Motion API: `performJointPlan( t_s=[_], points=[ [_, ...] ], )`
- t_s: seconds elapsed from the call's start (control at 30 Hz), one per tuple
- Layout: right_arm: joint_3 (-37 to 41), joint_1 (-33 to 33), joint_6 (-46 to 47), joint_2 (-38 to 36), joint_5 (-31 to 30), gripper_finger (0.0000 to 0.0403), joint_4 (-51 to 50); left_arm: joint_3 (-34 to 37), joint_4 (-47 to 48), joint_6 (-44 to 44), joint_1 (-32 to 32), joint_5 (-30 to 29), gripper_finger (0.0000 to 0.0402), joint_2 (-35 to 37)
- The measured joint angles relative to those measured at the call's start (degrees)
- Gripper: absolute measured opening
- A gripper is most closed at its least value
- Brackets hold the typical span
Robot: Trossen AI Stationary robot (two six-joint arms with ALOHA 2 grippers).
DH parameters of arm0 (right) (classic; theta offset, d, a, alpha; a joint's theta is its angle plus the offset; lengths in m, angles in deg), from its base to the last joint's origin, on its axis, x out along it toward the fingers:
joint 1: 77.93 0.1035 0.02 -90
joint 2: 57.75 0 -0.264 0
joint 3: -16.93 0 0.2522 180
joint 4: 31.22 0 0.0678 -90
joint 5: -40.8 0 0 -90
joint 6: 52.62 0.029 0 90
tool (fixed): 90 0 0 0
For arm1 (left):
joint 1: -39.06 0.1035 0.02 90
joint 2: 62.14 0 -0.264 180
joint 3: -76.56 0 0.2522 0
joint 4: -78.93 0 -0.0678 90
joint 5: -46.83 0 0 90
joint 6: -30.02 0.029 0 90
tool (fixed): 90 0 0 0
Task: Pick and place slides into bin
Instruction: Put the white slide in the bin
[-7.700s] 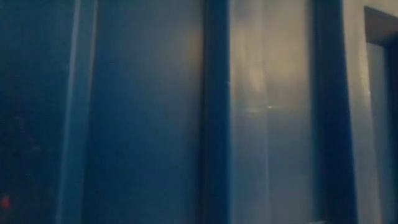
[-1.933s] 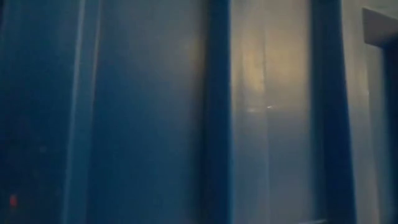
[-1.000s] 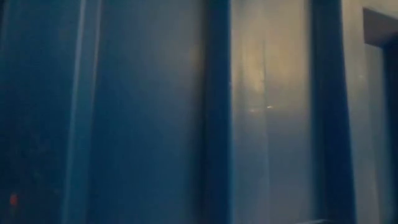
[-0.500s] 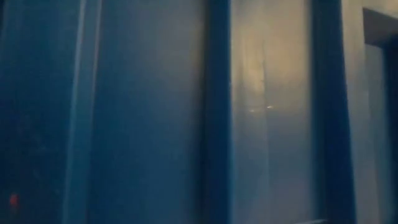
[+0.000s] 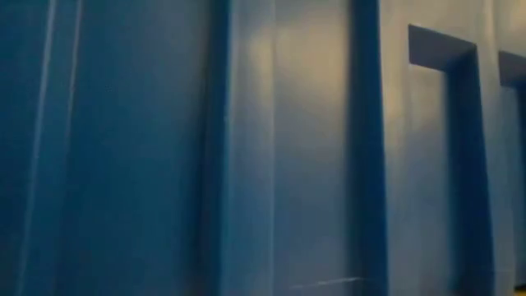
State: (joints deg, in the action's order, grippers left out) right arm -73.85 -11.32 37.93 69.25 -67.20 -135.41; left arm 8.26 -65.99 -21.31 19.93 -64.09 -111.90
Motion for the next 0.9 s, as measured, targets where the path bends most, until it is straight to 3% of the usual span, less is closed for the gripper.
performJointPlan(
  t_s=[0.53, 0.63, 0.77, 0.9],
  points=[
    [1.04, -0.96, -3.78, -0.19, -0.78, 0.0166, 0.32, -0.02, -0.11, 0.76, 0.00, -0.35, 0.0243, -0.35],
    [1.77, -0.98, -4.59, -0.26, 1.05, 0.0121, 0.07, 0.00, 0.04, 0.74, 0.00, -0.85, 0.0244, -0.93],
    [2.00, -1.24, -5.46, -2.69, 2.27, 0.0019, 3.19, -0.01, -0.04, 0.67, 0.00, -1.14, 0.0244, -2.10],
    [1.78, -1.79, 0.68, -5.66, 4.64, 0.0005, 2.83, -0.02, -0.14, 0.55, 0.00, -1.16, 0.0244, -2.92]
  ],
)
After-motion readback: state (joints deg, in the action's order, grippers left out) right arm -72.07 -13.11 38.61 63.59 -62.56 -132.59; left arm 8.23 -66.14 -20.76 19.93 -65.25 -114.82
